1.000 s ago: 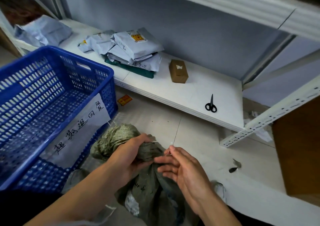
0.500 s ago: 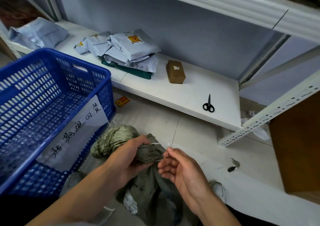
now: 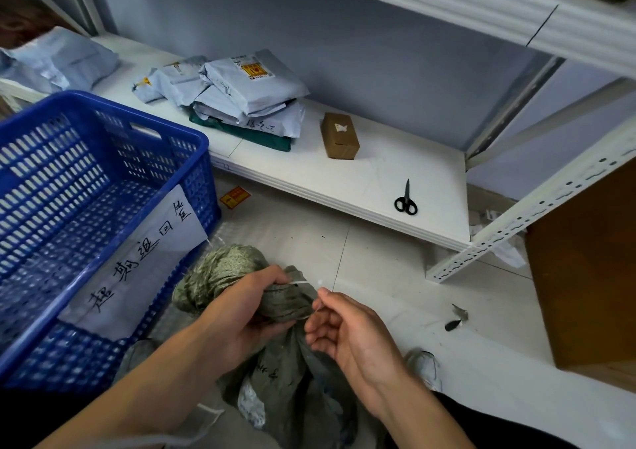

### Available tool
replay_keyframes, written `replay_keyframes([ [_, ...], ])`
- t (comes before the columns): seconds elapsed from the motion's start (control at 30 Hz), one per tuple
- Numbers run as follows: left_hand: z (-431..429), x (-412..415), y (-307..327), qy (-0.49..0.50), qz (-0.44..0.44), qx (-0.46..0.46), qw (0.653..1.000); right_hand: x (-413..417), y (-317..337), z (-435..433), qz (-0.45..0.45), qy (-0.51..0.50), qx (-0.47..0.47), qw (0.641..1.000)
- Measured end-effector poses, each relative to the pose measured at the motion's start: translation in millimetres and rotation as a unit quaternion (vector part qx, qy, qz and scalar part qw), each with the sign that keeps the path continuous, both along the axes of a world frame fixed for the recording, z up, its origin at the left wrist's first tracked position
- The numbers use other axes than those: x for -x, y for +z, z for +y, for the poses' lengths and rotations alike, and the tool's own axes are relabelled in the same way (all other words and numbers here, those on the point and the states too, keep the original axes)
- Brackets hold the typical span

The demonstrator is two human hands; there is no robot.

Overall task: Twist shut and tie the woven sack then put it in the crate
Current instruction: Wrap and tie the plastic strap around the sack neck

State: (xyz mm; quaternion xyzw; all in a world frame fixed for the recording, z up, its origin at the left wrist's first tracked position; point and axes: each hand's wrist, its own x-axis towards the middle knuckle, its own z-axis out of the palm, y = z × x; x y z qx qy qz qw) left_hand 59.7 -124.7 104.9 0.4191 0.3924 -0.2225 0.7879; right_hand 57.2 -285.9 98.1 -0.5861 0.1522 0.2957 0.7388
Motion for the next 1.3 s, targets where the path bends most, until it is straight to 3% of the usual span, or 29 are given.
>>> replay_keyframes([
  [0.2,-2,3,2,-0.034,-0.016,-0.003,0.999,-1,-2,-3,0.028,0.034,-0.036,0.998],
  [0.7,-4,5,-7,-0.079,-0.026,-0.037,0.996,-1,-4,-6,0.027,0.072,-0.012,0.997],
  [1.03,-5,5,-7,-0.079,-0.022,-0.043,0.996,0,-7,-2,0.010,0.052,-0.007,0.999],
  [1.3,-6,6,-12,-0.081,-0.018,-0.045,0.996,-1,-3,-2,0.055,0.055,-0.002,0.997],
])
